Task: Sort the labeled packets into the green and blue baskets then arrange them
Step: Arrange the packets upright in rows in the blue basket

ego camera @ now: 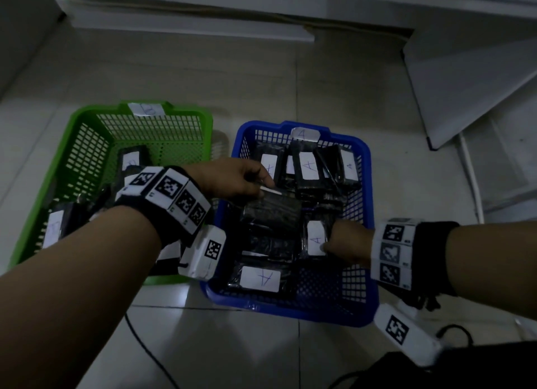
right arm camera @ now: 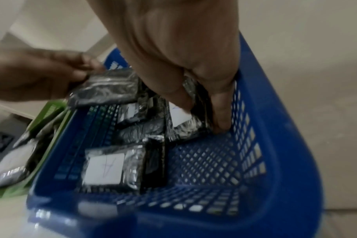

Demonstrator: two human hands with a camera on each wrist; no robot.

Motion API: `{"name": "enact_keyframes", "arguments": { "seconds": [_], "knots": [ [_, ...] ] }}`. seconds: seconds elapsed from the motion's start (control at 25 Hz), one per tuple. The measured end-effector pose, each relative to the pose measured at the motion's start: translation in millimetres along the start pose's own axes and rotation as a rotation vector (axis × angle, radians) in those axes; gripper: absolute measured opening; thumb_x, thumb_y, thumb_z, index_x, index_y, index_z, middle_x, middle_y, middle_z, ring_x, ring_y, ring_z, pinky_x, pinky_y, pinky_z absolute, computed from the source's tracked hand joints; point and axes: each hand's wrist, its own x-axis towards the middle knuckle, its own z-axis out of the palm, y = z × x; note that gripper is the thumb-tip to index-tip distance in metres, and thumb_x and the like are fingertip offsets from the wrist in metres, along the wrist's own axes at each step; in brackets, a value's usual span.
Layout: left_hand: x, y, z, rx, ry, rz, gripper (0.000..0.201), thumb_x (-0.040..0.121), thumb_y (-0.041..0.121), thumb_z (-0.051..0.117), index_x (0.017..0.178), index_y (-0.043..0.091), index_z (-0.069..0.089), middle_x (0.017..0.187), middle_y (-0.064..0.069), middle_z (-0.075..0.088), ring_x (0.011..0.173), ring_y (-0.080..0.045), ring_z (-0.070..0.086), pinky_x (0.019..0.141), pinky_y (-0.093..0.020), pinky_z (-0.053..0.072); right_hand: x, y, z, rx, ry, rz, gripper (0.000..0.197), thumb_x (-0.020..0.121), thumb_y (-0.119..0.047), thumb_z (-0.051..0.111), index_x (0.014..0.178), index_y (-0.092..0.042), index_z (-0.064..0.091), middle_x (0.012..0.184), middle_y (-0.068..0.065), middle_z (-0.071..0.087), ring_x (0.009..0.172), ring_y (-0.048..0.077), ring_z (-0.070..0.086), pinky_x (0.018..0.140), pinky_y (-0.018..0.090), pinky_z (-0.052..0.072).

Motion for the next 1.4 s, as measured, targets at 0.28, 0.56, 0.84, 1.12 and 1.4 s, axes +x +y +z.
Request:
{"name": "enact_keyframes", "arguments": {
  "seconds": [0.28, 0.56, 0.84, 1.12, 1.4],
  "knots": [
    [4.2, 0.9, 17.2, 0.067, -0.014, 0.040, 0.017, 0.085, 0.024, 0.067, 0.100, 0.030, 0.061, 0.101, 0.006, 0.066, 0.093, -0.013, 0.062, 0.083, -0.025, 0.051, -42.2, -17.6, -46.0, 0.456, 0.007, -0.009, 0.033, 0.096, -0.013, 0.043, 0.125, -0.001, 0.054, 0.125, 0.019, 0.058, 0.112, 0.034, 0.057, 0.087, 0.033, 0.048],
    [13.8, 12.0, 35.0, 0.081, 0.017, 0.064, 0.026, 0.075, 0.027, 0.077, 0.093, 0.022, 0.058, 0.100, 0.001, 0.063, 0.088, -0.012, 0.059, 0.080, -0.026, 0.050, -45.0, -2.6, -44.3, 0.709, 0.007, -0.138, 0.015, 0.087, -0.009, 0.065, 0.098, -0.012, 0.057, 0.088, 0.009, 0.060, 0.070, 0.019, 0.060, 0.062, 0.034, 0.058],
    [14.7, 2.5, 29.4, 0.098, 0.107, -0.023, 0.022, 0.082, 0.025, 0.070, 0.099, 0.023, 0.057, 0.096, 0.001, 0.068, 0.081, -0.014, 0.061, 0.074, -0.023, 0.049, -42.7, 15.2, -61.2, -0.141, 0.101, -0.565, 0.019, 0.085, -0.015, 0.064, 0.101, -0.026, 0.063, 0.104, -0.006, 0.046, 0.097, 0.008, 0.047, 0.080, 0.017, 0.039],
    [18.1, 10.1, 36.2, 0.094, 0.015, -0.027, 0.025, 0.088, 0.024, 0.063, 0.113, 0.028, 0.064, 0.102, 0.010, 0.068, 0.090, -0.004, 0.063, 0.078, -0.012, 0.047, -36.4, 20.1, -38.0, -0.153, -0.020, -0.514, 0.011, 0.085, -0.020, 0.066, 0.083, -0.010, 0.070, 0.087, 0.000, 0.066, 0.068, 0.003, 0.053, 0.061, 0.011, 0.040],
    [22.9, 6.0, 37.4, 0.017, 0.048, -0.005, 0.023, 0.087, 0.020, 0.064, 0.111, 0.020, 0.066, 0.102, 0.002, 0.071, 0.091, -0.014, 0.065, 0.084, -0.023, 0.052, -41.7, 12.6, -31.3, 0.082, -0.038, -0.466, 0.051, 0.084, 0.004, 0.054, 0.124, -0.027, 0.051, 0.105, 0.004, 0.060, 0.082, 0.012, 0.053, 0.066, 0.024, 0.046]
  ]
}}
